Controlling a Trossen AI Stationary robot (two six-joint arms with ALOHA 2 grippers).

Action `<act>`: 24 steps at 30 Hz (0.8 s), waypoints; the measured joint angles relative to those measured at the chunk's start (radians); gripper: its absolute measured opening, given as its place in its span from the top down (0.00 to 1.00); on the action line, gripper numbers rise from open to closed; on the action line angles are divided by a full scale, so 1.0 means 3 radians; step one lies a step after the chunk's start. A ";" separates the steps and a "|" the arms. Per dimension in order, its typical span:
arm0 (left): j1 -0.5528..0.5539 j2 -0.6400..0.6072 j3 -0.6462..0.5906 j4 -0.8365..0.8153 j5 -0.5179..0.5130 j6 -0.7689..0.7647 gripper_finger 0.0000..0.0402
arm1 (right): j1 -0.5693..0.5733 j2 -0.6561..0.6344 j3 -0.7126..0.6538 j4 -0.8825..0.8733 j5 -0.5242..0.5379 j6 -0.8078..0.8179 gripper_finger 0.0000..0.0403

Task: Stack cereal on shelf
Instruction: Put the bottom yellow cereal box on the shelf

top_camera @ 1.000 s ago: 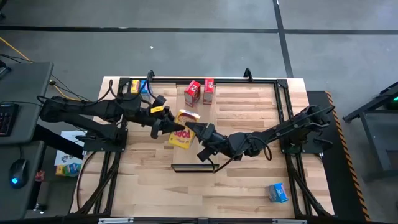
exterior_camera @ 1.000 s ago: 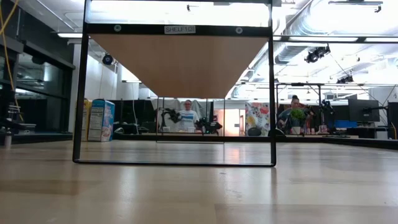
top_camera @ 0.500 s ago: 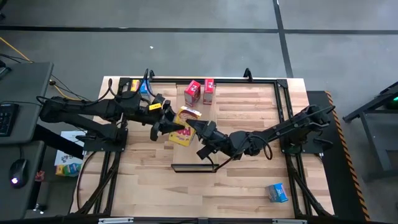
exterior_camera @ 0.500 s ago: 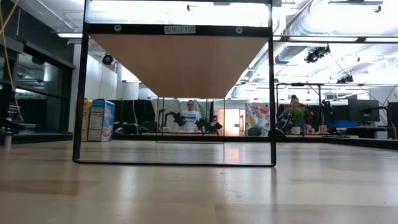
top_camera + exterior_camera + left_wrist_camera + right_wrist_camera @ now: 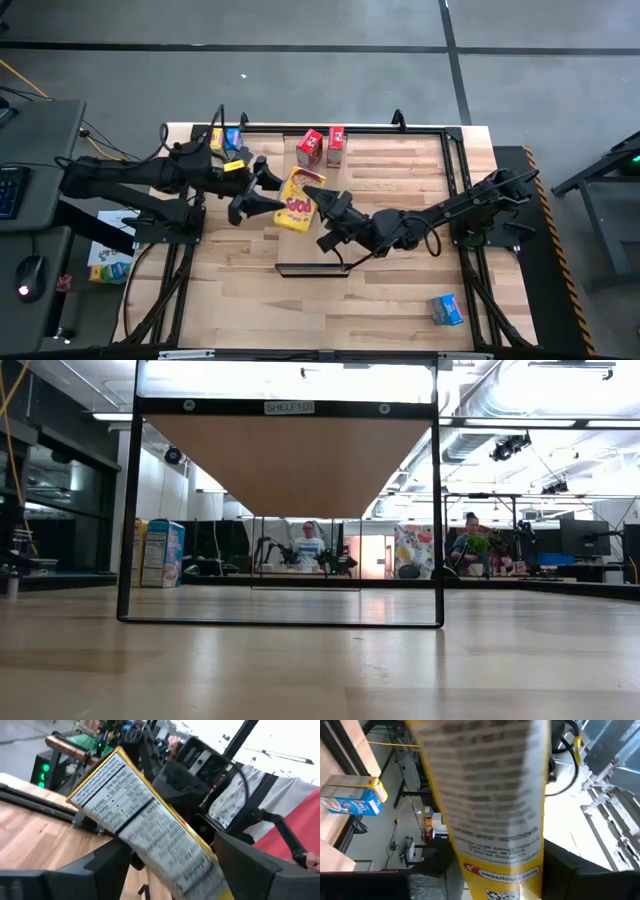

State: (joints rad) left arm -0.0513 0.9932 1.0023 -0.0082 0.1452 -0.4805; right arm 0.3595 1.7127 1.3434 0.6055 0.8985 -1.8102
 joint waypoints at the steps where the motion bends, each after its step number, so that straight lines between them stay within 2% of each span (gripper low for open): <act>1: 0.0000 -0.0029 0.0000 -0.0004 0.0000 0.0021 0.33 | -0.0002 -0.0001 0.0000 0.0025 0.0013 -0.0007 0.58; 6: 0.0002 -0.0198 0.0000 -0.0098 -0.0006 0.0137 0.32 | -0.0020 -0.0003 0.0001 0.0108 0.0050 0.0000 0.61; 15: 0.0109 -0.0706 0.0009 -0.0428 -0.0017 0.0511 0.32 | -0.0118 0.0005 -0.0011 0.0076 0.0588 0.0007 0.62; 21: 0.0127 -0.0921 0.0010 -0.0664 -0.0252 0.0659 0.33 | -0.0227 -0.0032 -0.0011 -0.0025 0.0626 0.0261 0.62; 24: 0.0127 -0.0944 0.0010 -0.0849 -0.0378 0.0765 0.33 | -0.0284 -0.0149 -0.0011 -0.0401 0.0638 0.0566 0.62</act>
State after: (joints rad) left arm -0.0132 0.7101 1.0054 -0.2629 0.0319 -0.2510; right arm 0.2743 1.6679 1.3399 0.4851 1.0899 -1.6403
